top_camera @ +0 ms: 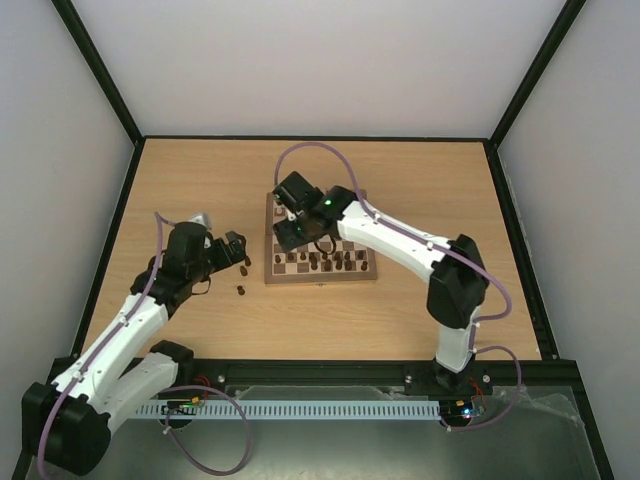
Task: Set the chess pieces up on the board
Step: Pick up the chess piece at the center of the board.
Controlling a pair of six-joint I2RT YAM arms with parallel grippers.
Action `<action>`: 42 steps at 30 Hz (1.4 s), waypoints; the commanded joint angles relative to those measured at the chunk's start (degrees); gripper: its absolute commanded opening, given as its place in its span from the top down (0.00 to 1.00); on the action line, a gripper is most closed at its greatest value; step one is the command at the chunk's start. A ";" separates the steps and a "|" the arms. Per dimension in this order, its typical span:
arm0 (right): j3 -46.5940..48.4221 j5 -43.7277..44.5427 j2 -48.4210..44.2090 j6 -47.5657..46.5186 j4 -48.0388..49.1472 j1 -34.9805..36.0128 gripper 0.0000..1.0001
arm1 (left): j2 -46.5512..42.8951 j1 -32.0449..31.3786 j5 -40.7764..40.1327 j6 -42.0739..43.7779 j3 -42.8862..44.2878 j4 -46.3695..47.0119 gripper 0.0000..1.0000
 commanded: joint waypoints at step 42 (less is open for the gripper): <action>-11.95 -2.80 -7.47 1.34 5.77 -0.27 0.33 | 28.49 -7.21 -11.87 3.10 10.68 -0.81 0.54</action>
